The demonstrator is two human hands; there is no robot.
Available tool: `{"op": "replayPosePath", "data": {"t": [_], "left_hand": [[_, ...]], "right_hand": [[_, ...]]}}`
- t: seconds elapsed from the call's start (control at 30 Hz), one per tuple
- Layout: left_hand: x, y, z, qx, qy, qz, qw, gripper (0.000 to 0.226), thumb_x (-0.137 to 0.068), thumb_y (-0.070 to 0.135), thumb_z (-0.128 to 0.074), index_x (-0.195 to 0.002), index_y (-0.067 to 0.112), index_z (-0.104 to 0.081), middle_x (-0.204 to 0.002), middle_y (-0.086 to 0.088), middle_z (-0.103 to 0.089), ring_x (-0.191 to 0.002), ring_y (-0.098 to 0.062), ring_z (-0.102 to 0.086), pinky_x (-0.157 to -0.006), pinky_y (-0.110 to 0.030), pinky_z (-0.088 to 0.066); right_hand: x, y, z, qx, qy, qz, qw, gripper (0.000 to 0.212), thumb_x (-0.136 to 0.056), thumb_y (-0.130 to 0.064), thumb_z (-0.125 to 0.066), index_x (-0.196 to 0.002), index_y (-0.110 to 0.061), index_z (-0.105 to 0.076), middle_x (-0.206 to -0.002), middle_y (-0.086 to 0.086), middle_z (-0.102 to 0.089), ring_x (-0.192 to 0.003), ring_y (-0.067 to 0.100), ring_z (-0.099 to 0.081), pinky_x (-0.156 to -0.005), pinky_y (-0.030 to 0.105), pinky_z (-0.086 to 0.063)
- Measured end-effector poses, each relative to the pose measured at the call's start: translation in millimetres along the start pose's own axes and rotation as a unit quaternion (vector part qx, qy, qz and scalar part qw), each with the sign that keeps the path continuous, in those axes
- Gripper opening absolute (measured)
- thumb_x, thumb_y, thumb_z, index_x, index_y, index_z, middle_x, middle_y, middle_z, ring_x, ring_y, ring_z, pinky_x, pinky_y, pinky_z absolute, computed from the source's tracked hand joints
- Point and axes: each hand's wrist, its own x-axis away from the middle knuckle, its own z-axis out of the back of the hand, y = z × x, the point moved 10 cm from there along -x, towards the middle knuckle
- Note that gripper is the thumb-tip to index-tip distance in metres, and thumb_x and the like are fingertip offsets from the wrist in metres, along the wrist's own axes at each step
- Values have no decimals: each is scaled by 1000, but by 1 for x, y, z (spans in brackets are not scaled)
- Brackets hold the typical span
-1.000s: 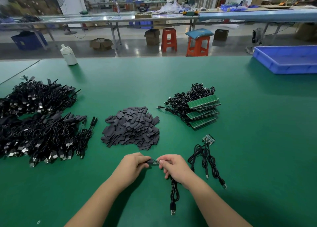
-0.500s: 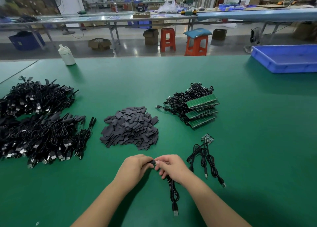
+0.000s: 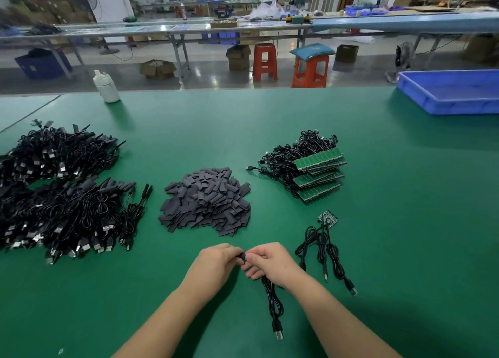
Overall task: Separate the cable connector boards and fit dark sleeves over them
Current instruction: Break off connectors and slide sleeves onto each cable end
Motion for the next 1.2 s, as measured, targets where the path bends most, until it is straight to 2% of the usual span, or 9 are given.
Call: {"op": "replayPosePath", "data": {"t": [0.13,0.37,0.57,0.63,0.77,0.83,1.0,1.2], "left_hand": [[4,-2,0,12,5,14,1000,19,-97,21,-59,-110,20,-73,-97,5,-69,-88,-13,-64,-83,-28,-49],[3,2,-2,-10,5,5,1000,20,-97,24,-57,-112,22,-70,-99,8,-68,-91,-12,-63,-83,-27,-48],[6,4,3,20,27,-9,999,17,-94,18,-63,-107,18,-74,-92,7,-71,-83,-11,-65,-79,-28,-51],[8,4,5,38,43,-8,998,18,-92,16,-66,-108,17,-74,-91,6,-72,-82,-9,-65,-78,-25,-52],[12,6,9,62,70,-17,996,19,-89,10,-69,-106,13,-75,-91,6,-73,-80,-3,-64,-77,-8,-45],[13,5,8,67,72,-18,995,19,-88,11,-70,-107,13,-75,-92,6,-74,-81,-4,-65,-79,-5,-42],[10,1,6,71,54,-23,996,24,-90,21,-70,-113,19,-74,-97,8,-72,-87,-4,-64,-83,-17,-49],[7,-5,4,56,50,-4,997,22,-90,24,-69,-112,20,-73,-98,9,-72,-89,-5,-64,-84,-21,-49]], "right_hand": [[-1,1,0,14,1,-8,1000,20,-100,-13,-55,-109,-2,-69,-87,6,-75,-75,13,-71,-73,25,-59],[0,4,0,3,9,-5,1000,14,-100,-13,-56,-98,-15,-69,-82,1,-74,-75,13,-71,-74,27,-60],[2,-2,-1,9,-3,-5,1000,16,-101,-11,-53,-103,-10,-69,-87,5,-74,-72,12,-71,-70,24,-59],[4,-3,-1,6,-6,-6,1000,15,-101,-12,-53,-102,-10,-68,-87,6,-74,-72,12,-70,-71,25,-59],[5,-5,-1,-4,-12,-4,1000,16,-102,-12,-53,-102,-8,-68,-86,8,-73,-72,14,-69,-72,26,-59],[5,-5,-1,-7,-18,-4,1000,16,-102,-12,-52,-102,-8,-68,-84,7,-72,-72,14,-68,-72,26,-59],[4,-2,-2,-3,-30,-11,999,17,-102,-12,-52,-102,-8,-68,-84,7,-72,-73,15,-69,-72,26,-58],[4,-2,-2,-2,-26,-16,1000,16,-102,-12,-50,-104,-10,-66,-75,3,-69,-67,14,-66,-68,26,-57]]}}
